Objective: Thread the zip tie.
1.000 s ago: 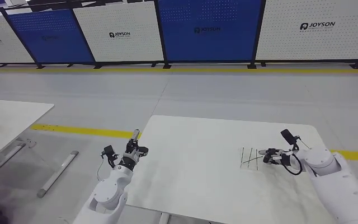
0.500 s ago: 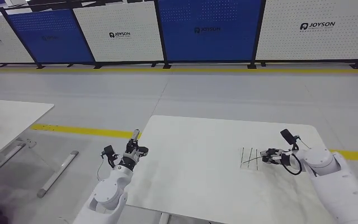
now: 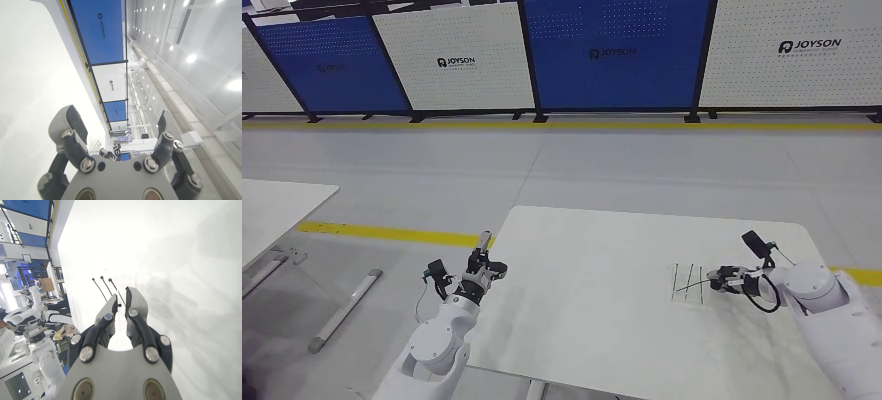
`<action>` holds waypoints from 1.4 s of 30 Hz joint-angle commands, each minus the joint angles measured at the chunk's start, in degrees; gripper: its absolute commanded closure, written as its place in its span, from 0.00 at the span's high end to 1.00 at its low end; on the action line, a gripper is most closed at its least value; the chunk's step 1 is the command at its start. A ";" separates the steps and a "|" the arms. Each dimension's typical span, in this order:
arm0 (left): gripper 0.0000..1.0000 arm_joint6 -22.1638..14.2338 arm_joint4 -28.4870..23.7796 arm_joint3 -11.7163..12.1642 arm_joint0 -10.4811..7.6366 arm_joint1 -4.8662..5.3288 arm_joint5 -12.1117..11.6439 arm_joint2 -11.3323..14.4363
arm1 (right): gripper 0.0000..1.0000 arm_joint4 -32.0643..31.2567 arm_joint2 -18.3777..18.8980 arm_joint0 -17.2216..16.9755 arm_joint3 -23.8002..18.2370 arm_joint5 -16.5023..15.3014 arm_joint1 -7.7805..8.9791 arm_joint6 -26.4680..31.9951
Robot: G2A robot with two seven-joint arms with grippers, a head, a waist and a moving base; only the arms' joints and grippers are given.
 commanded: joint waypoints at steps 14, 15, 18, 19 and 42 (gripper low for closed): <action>1.00 0.00 0.00 0.00 0.00 0.00 0.00 0.00 | 0.00 -0.65 -0.22 0.12 -0.55 0.12 -0.08 -0.35; 1.00 0.00 0.00 0.00 0.00 0.00 0.00 0.00 | 0.00 -0.68 -0.19 0.07 -0.65 0.15 -0.06 -0.36; 1.00 0.00 0.00 0.00 0.00 0.00 0.00 0.00 | 0.00 -0.74 0.03 -0.20 -1.01 0.08 0.05 -0.33; 1.00 0.00 0.00 0.00 0.00 0.00 0.00 0.00 | 0.00 -0.76 0.12 -0.30 -1.14 0.06 0.10 -0.31; 1.00 0.00 0.00 0.00 0.00 0.00 0.00 0.00 | 0.00 10.75 14.84 -14.36 -16.44 -9.63 4.22 -1.29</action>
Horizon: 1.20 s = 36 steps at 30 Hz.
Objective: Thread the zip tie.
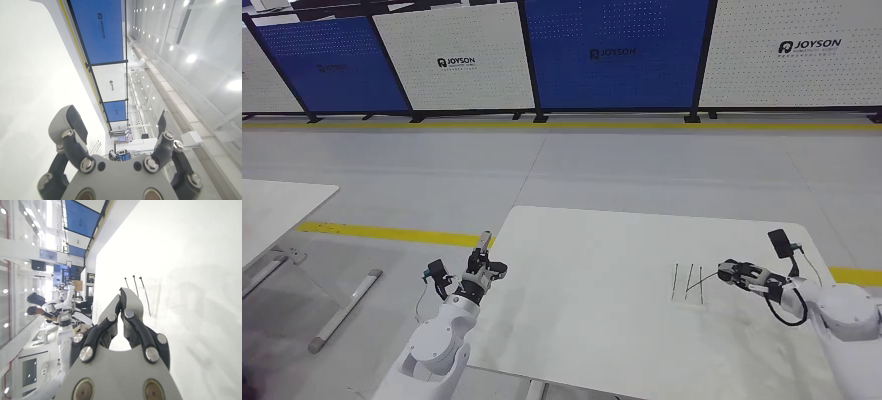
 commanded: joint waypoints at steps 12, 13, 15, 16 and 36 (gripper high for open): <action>1.00 0.00 0.00 0.00 0.00 0.00 0.00 0.00 | 0.00 -0.27 0.23 -2.73 -2.48 -1.32 0.38 1.02; 1.00 0.00 0.00 0.00 0.00 0.00 0.00 0.00 | 0.00 0.28 -0.46 -3.20 -3.10 -1.17 0.16 0.13; 1.00 0.00 0.00 0.00 0.00 0.00 0.00 0.00 | 0.00 3.73 -0.82 -3.97 -3.83 -1.80 -0.21 -0.61; 1.00 0.00 0.00 0.00 0.00 0.00 0.00 0.00 | 0.00 6.15 -0.80 -4.68 -4.34 -3.07 -0.46 -2.11; 1.00 0.00 0.00 0.00 0.00 0.00 0.00 0.00 | 0.00 16.70 -0.69 -14.73 -15.82 -9.19 -1.46 -12.71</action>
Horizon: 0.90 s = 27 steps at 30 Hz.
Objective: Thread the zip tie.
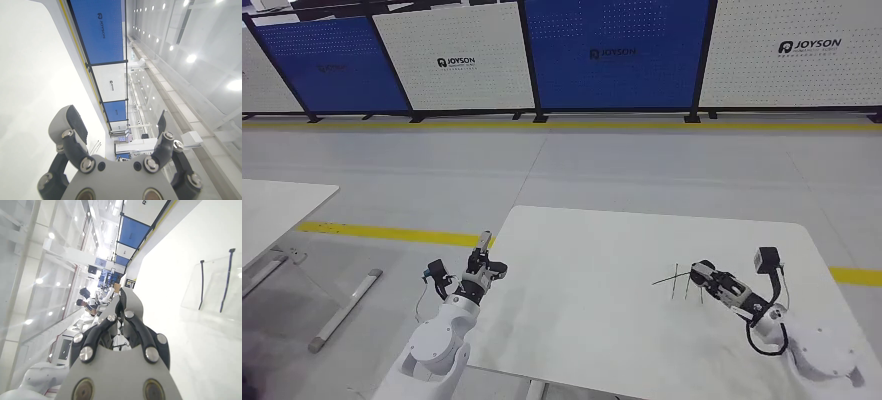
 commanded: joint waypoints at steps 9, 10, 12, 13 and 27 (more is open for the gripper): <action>1.00 0.00 0.00 0.00 0.00 0.00 0.00 0.00 | 0.00 1.98 -2.34 -4.34 -2.97 -5.98 -1.53 -15.66; 1.00 0.00 0.00 0.00 0.00 0.00 0.00 0.00 | 0.00 2.36 -2.16 -5.46 -3.82 -7.33 -1.63 -17.39; 1.00 0.00 0.00 0.00 0.00 0.00 0.00 0.00 | 0.00 2.95 -1.37 -8.90 -7.16 -8.24 -1.81 -21.65; 1.00 0.00 0.00 0.00 0.00 0.00 0.00 0.00 | 0.00 2.22 -0.85 -10.43 -8.98 -8.24 -1.86 -23.58; 1.00 -0.59 1.41 -0.07 -0.33 -0.01 -0.97 0.15 | 0.00 -1.25 -0.23 -15.08 -12.85 -8.24 -2.05 -26.74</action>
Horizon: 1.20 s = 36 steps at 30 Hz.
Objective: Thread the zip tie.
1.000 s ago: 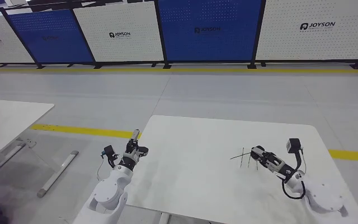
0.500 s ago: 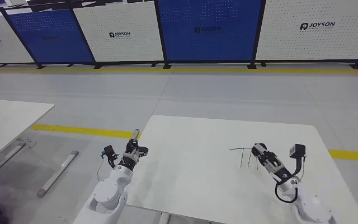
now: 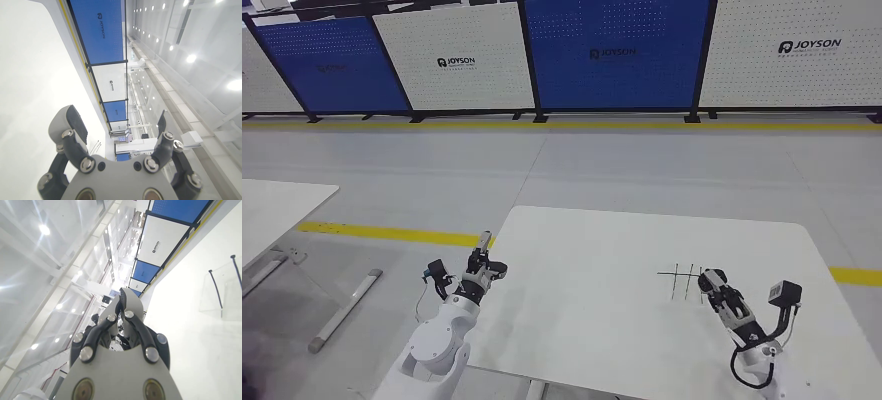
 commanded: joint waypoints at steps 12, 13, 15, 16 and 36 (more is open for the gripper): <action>1.00 -11.26 15.74 -5.18 -0.17 -0.35 0.38 13.21 | 0.00 0.00 0.00 0.00 0.00 0.00 0.00 0.00; 1.00 -11.17 15.91 -4.83 -1.05 -0.40 1.28 13.52 | 0.00 0.00 0.00 0.00 0.00 0.00 0.00 0.00; 1.00 -7.90 17.02 -4.14 -1.67 -0.63 1.63 14.11 | 0.00 0.00 0.00 0.00 0.00 0.00 0.00 0.00; 1.00 -7.90 17.02 -4.14 -1.67 -0.63 1.63 14.11 | 0.00 0.00 0.00 0.00 0.00 0.00 0.00 0.00; 1.00 -12.76 15.92 -2.04 -3.84 -1.24 -1.51 20.32 | 0.00 -9.51 -14.44 6.03 4.29 0.00 -4.04 -14.08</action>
